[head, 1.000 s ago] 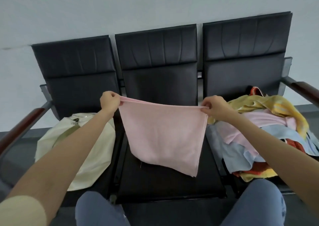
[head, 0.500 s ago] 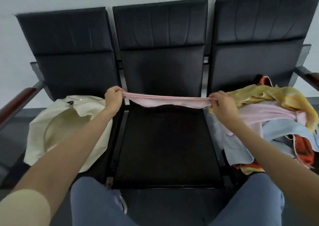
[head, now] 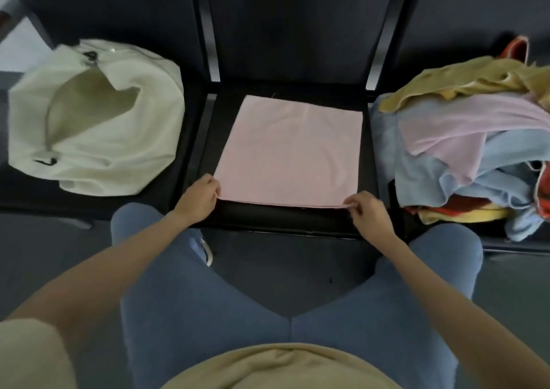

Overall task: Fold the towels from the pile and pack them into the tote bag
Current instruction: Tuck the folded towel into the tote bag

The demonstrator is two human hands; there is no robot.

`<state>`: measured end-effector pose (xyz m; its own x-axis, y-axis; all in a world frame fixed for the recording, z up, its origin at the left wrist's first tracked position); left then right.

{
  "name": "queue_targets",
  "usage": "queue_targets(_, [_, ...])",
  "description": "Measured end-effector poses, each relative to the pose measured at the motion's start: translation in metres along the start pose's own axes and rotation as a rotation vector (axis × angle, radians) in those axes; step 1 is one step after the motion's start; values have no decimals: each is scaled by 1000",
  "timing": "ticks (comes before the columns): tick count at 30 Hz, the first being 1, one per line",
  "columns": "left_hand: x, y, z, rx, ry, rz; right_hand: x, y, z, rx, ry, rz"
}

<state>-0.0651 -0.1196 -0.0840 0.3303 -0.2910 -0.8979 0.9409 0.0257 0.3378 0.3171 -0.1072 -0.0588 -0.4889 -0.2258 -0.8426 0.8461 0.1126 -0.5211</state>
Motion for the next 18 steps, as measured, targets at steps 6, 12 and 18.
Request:
queue_targets(6, [5,6,11,-58,-3,-389,-1,16,5,100,36,-170])
queue_targets(12, [21,112,-1,220,-31,-124,-10,21,4,72,36,-287])
queue_targets(18, [57,212,-27,477,-4,36,-14,25,2,29,12,-323])
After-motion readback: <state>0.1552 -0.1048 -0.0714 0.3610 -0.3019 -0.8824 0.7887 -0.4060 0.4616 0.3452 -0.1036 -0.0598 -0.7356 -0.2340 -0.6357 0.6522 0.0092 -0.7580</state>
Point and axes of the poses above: each hand's wrist, its own z-axis away from the middle knuckle, its own x-axis out of the palm, y = z × x, the point moved 7 cm from there along -z, towards the middle knuckle, and after that the axes turned 5 degrees about -y, right-handed, at the moved point
